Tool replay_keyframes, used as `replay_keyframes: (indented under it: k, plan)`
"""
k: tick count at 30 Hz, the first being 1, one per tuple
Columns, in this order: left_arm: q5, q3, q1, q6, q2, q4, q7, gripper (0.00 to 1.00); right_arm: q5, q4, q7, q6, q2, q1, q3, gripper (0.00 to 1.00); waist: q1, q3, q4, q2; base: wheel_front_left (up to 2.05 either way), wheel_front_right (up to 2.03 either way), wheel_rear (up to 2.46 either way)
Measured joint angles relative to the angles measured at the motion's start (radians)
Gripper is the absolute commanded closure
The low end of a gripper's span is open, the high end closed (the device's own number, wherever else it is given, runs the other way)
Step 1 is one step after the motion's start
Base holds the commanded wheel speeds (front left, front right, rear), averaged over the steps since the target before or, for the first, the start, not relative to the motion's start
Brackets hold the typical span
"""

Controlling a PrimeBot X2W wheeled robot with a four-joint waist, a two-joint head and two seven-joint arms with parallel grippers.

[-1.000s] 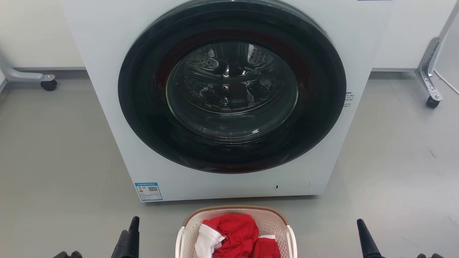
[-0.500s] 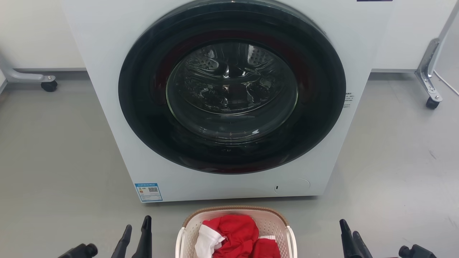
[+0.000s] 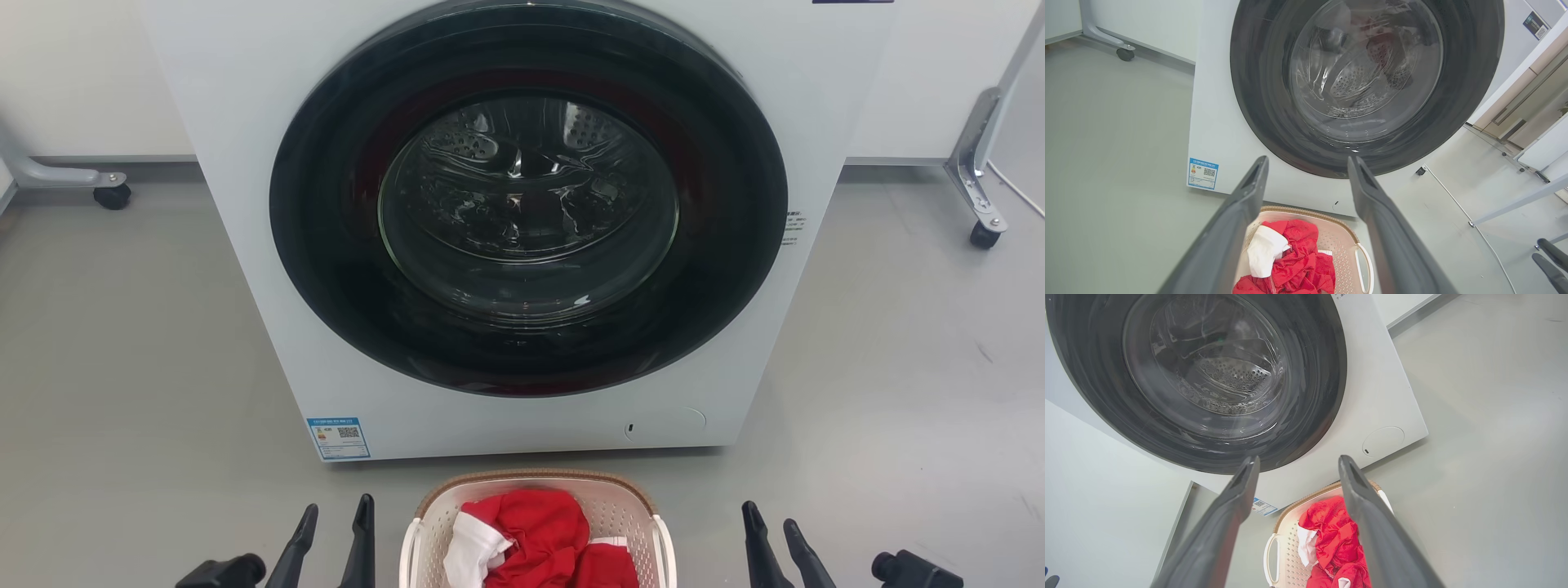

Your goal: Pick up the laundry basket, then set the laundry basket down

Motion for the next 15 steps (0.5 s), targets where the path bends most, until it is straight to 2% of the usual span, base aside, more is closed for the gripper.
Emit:
replay_keyframes:
  k: [15]
  plan:
    - [0.224, -0.065, 0.001, 0.031, 0.009, -0.016, -0.055, 0.00, -0.188, -0.008, -0.053, -0.027, -0.002, 0.000, 0.065, 0.00, 0.0000, 0.000, -0.001, 0.0000, 0.00, 0.00, 0.00]
